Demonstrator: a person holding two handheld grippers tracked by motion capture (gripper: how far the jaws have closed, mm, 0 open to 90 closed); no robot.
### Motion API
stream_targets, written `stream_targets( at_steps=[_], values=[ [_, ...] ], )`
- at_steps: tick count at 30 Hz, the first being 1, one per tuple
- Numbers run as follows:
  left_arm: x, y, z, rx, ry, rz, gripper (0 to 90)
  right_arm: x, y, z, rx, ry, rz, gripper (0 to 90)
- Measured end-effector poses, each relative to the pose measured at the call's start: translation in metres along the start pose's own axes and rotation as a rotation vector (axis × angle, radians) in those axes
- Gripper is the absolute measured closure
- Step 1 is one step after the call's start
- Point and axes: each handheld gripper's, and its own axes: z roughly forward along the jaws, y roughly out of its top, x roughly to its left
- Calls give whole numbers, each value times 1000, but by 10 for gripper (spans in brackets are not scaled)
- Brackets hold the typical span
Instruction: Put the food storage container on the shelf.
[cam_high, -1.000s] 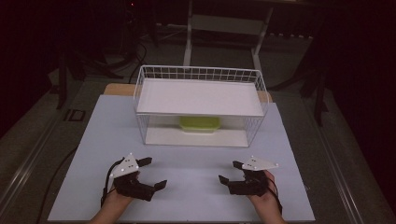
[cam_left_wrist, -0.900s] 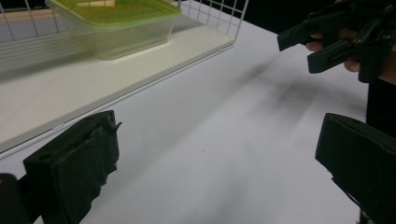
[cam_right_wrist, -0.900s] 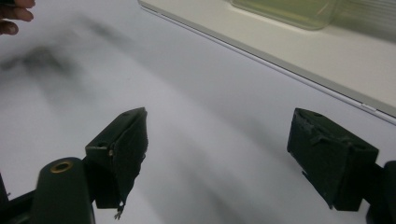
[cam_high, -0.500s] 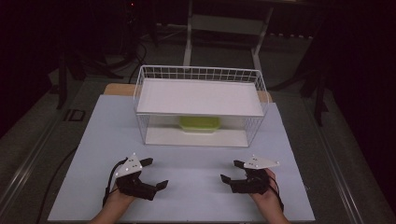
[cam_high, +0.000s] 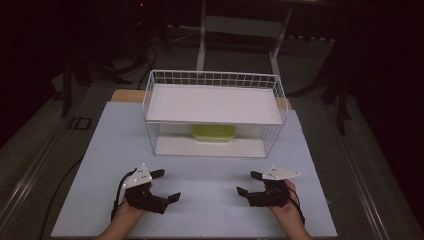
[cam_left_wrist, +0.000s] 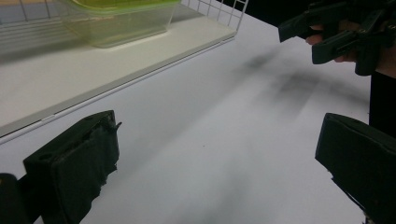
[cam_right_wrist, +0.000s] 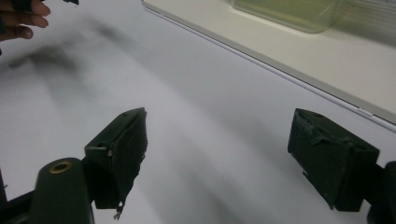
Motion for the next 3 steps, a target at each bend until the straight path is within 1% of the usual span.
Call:
stream_targets(
  at_steps=[3],
  values=[
    [0,0,1,2,1,1,2,0,0,0,3,1,2,192]
  ],
)
